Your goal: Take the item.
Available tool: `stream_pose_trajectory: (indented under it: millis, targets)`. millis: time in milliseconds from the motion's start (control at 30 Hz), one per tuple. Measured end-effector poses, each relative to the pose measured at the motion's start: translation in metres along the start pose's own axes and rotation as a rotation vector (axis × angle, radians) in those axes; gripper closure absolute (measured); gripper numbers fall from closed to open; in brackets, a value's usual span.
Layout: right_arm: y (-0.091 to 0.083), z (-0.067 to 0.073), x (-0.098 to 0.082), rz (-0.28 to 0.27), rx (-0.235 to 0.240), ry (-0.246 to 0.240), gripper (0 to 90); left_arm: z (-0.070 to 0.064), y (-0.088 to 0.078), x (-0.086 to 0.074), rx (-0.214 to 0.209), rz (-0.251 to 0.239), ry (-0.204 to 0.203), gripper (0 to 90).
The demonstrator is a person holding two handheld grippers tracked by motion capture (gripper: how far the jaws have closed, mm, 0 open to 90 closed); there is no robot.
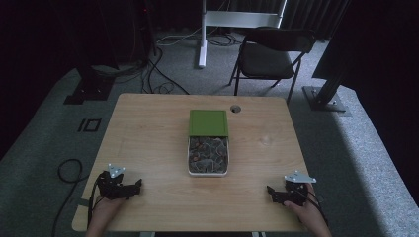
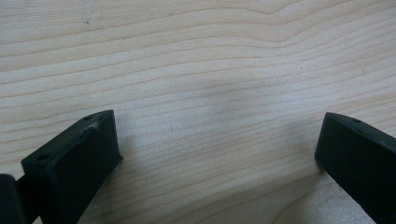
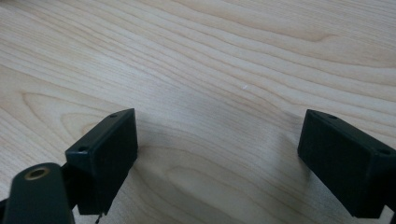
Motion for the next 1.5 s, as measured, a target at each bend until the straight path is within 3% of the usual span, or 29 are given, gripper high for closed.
stream_pose_trajectory:
  millis: [933,1133,1500]
  targets:
    - [0.0000,-0.0001,0.0001,-0.001,-0.008,0.005,12.4,0.0003,0.0003,0.0001,-0.003,-0.001,0.003,0.2]
    - [-0.0006,-0.0002,0.0003,-0.007,0.002,0.024,12.5,0.0004,0.0002,0.0001,-0.003,0.000,0.004,0.2]
    - [-0.0055,0.0004,0.0082,-0.017,-0.004,0.023,13.4,0.0003,0.0002,0.0001,-0.003,0.000,0.003,0.2]
Point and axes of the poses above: each handheld gripper's, and its own axes: y roughly forward along the jaws, x roughly out of its top, z roughly to its left, the point moved 1 cm from there along y, roughly forward along the jaws, and after that the axes turned 1 degree about -z, right-handed, at the moved point
